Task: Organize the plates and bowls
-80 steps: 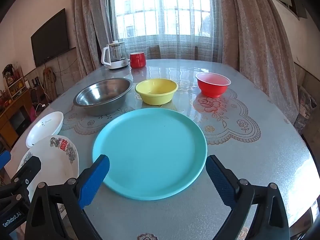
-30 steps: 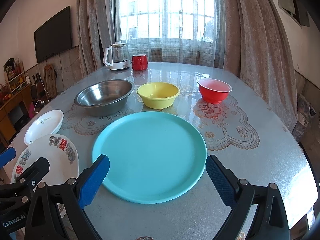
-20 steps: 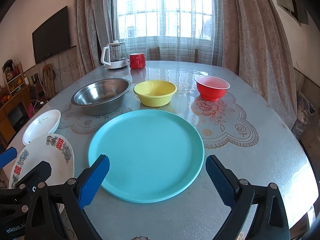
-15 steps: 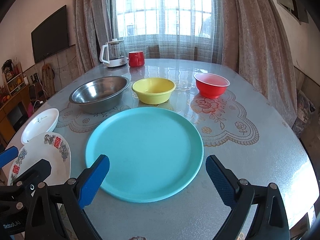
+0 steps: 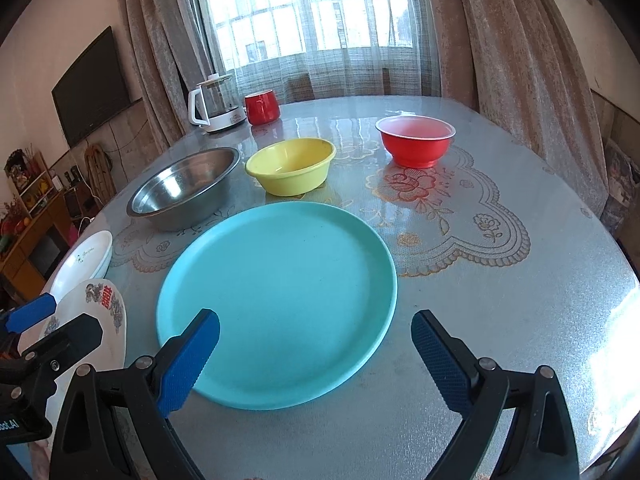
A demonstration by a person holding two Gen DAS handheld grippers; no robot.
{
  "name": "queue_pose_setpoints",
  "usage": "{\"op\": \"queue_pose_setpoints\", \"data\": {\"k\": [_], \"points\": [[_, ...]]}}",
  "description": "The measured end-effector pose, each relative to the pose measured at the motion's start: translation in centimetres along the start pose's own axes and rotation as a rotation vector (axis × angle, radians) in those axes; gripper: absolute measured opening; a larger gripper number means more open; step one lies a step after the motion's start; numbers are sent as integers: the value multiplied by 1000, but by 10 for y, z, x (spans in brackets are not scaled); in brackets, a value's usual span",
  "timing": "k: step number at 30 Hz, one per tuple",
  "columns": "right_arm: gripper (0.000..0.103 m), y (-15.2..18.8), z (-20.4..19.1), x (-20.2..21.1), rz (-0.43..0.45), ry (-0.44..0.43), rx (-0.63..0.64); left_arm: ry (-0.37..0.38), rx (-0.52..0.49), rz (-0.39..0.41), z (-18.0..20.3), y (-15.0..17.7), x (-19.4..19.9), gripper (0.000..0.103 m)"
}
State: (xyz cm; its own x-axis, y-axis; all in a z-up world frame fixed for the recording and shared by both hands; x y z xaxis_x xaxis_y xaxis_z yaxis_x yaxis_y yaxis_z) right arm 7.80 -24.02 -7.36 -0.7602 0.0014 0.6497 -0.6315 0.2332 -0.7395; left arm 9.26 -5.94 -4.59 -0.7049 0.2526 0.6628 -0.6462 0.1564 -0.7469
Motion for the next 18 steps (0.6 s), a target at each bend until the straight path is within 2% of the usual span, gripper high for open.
{"op": "queue_pose_setpoints", "data": {"k": [4, 7, 10, 14, 18], "points": [[93, -4, 20, -4, -23, -29, -78, 36, -25, -44, 9, -5, -11, 103], [87, -5, 32, -8, -35, -27, -109, 29, -52, -48, 14, -7, -16, 103], [87, -4, 41, -12, -47, -21, -128, 32, -72, -69, 20, -7, -21, 103], [86, -3, 43, -16, -59, -19, -126, -1, -100, -71, 20, -10, -26, 103], [83, -4, 48, -21, -73, -28, -139, 13, -117, -81, 21, -11, -29, 103]]}}
Point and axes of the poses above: each gripper's, at about its wrist camera, not at the fingertips, and x roughly against the way its jaws point, z to its right, y to its underside, the point moved 6 cm from there along -x, roughly the way its jaws point, and after that the axes turned 2 degrees about z, right-handed, at the moved point
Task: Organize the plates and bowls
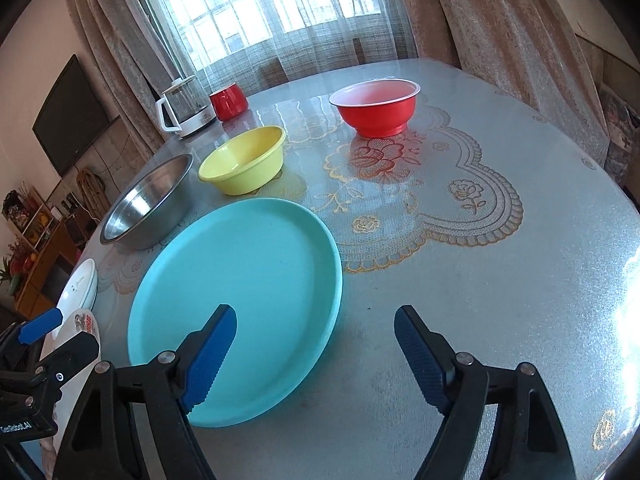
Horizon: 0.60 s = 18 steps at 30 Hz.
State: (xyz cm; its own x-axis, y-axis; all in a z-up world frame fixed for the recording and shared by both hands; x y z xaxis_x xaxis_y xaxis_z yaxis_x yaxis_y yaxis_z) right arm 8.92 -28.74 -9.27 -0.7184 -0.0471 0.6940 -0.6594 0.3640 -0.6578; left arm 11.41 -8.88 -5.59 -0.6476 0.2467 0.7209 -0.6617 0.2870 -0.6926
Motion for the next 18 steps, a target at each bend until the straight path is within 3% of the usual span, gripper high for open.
{"op": "queue_pose_setpoints", "data": {"k": [9, 16, 18], "points": [[78, -1, 7, -8, -26, -14, -30, 74, 41, -72, -2, -6, -16, 102], [70, 0, 10, -12, -36, -18, -36, 128, 97, -120, -15, -13, -28, 87], [69, -1, 10, -12, -36, -21, -40, 142, 113, -133, -18, -16, -30, 77]]}}
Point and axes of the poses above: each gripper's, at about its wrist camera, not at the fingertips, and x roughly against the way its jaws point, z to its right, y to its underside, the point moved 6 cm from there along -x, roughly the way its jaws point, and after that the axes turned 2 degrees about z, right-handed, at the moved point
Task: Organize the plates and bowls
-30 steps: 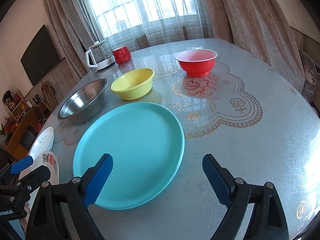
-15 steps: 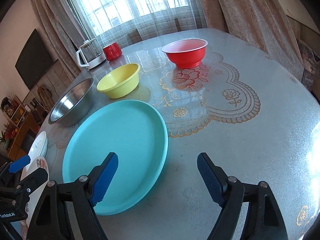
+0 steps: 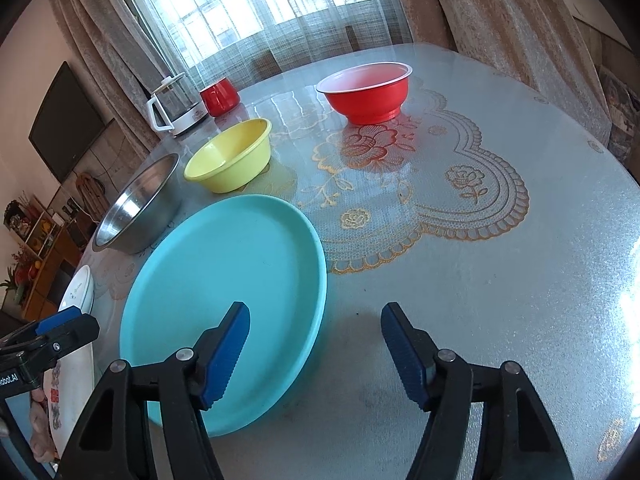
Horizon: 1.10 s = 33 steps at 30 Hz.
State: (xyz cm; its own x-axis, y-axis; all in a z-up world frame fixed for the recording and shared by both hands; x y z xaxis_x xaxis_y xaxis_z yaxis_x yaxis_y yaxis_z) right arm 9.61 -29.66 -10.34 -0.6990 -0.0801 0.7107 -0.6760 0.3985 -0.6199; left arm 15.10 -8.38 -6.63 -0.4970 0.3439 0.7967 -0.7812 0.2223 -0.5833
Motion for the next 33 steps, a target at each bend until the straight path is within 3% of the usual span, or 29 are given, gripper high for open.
{"op": "queue_pose_setpoints", "data": {"k": [2, 4, 6, 9, 12, 18, 24, 26, 33], "points": [[66, 0, 0, 0, 0, -2, 2, 10, 22, -13, -4, -3, -5, 72], [61, -1, -1, -2, 0, -2, 9, 29, 48, -42, -7, -7, -12, 57], [48, -3, -2, -4, 0, 1, 17, 51, 60, -76, -7, -9, -20, 39], [35, -4, -2, -6, -2, 4, 26, 26, 51, -100, -9, -10, -32, 35], [29, -5, -3, -8, -3, 7, 40, -2, 51, -130, -13, -11, -43, 34], [28, -7, -6, -12, -8, -8, 64, -22, -2, -160, -11, -10, -59, 24], [15, -7, -10, -15, 8, 47, 134, -48, -38, -147, -6, -10, -62, 23], [11, -8, -5, -14, 4, 42, 119, -41, -35, -149, -4, -8, -62, 23], [11, -13, 15, -10, -10, 14, 23, -37, -62, -146, 16, -1, -60, 23]]}}
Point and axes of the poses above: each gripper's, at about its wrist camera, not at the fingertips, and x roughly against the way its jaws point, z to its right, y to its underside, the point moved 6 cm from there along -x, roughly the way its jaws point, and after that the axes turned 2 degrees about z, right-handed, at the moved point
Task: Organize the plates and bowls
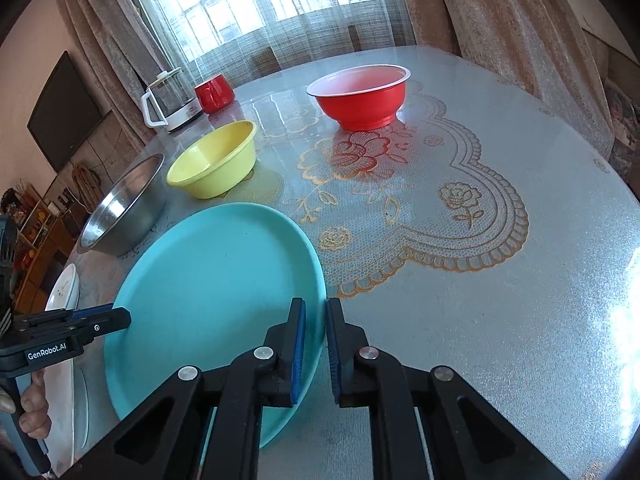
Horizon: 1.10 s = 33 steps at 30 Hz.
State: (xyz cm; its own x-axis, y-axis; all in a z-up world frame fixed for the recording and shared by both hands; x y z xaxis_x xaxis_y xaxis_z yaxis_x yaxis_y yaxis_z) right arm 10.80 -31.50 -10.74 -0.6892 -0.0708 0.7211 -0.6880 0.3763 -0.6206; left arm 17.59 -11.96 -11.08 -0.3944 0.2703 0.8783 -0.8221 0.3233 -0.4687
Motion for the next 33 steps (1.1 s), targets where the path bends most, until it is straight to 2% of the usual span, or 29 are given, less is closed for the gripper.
{"op": "queue_pose_setpoints", "data": {"k": [6, 15, 21, 30, 33], "points": [[11, -2, 18, 9, 21, 10, -47, 31, -20, -5, 25, 4, -3, 23], [13, 2, 35, 16, 22, 40, -72, 21, -27, 11, 43, 16, 1, 23], [13, 4, 36, 18, 17, 25, -72, 21, -8, 11, 41, 20, 4, 23], [14, 4, 32, 17, 17, 82, -43, 15, -2, 28, 41, 24, 8, 23], [18, 6, 28, 18, 8, 113, -8, 8, -23, 43, 44, 27, 10, 23]]}}
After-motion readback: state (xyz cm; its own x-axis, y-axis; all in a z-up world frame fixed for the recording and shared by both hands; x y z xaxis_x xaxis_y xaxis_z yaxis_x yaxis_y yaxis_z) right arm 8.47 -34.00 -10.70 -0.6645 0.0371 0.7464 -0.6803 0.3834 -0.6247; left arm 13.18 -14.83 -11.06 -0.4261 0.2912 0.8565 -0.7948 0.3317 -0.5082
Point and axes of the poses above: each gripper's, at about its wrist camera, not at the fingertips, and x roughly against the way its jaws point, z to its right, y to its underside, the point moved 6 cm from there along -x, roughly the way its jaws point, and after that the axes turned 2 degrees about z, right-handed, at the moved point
